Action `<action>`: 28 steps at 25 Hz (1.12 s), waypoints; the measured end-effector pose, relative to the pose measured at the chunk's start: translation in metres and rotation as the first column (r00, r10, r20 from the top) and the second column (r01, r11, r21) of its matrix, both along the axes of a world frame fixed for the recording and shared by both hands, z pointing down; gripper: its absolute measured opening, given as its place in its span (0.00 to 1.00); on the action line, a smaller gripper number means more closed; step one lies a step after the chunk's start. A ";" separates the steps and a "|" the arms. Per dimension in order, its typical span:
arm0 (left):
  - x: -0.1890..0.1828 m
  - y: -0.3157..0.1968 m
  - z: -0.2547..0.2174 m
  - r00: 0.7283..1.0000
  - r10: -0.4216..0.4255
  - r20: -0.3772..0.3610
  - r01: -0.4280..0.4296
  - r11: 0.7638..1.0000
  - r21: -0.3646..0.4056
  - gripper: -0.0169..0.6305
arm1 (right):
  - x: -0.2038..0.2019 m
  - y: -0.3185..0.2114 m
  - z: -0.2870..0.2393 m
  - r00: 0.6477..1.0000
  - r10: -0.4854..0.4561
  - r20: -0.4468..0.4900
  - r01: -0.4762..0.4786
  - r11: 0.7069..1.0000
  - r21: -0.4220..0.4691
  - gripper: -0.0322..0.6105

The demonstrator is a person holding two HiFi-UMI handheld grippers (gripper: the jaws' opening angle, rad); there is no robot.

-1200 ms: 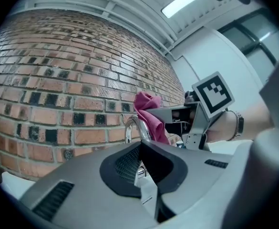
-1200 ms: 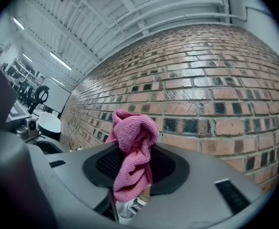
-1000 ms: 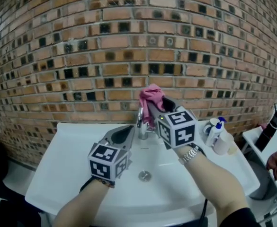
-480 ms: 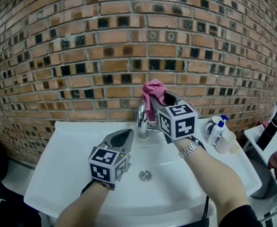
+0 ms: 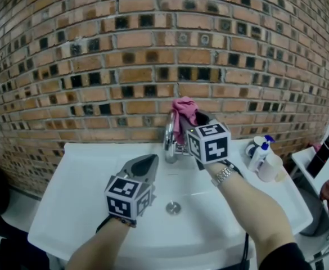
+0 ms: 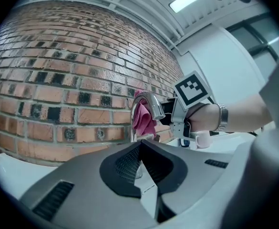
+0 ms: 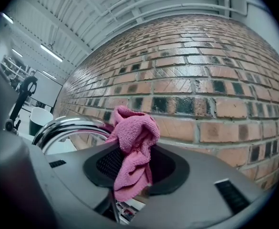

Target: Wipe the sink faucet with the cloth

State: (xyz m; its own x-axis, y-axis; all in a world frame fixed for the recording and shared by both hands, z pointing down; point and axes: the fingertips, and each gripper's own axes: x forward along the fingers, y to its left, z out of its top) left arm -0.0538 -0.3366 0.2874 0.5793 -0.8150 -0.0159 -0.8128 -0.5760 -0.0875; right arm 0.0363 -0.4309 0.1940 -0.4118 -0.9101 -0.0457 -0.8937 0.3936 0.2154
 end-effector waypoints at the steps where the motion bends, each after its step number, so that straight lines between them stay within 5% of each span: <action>1: 0.000 0.000 0.001 1.000 0.000 0.003 0.000 1.000 0.000 0.03 | 0.000 -0.001 0.002 1.000 0.002 -0.004 -0.002 1.000 -0.005 0.28; 28: -0.003 -0.001 0.006 1.000 0.001 0.026 0.000 1.000 -0.009 0.04 | -0.004 -0.016 0.057 0.993 0.054 -0.102 -0.064 0.993 -0.099 0.26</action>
State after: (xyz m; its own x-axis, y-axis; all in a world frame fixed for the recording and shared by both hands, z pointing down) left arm -0.0572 -0.3376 0.2934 0.5799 -0.8147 0.0062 -0.8100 -0.5773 -0.1030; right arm 0.0324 -0.4472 0.2513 -0.3555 -0.9307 0.0863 -0.8922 0.3654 0.2653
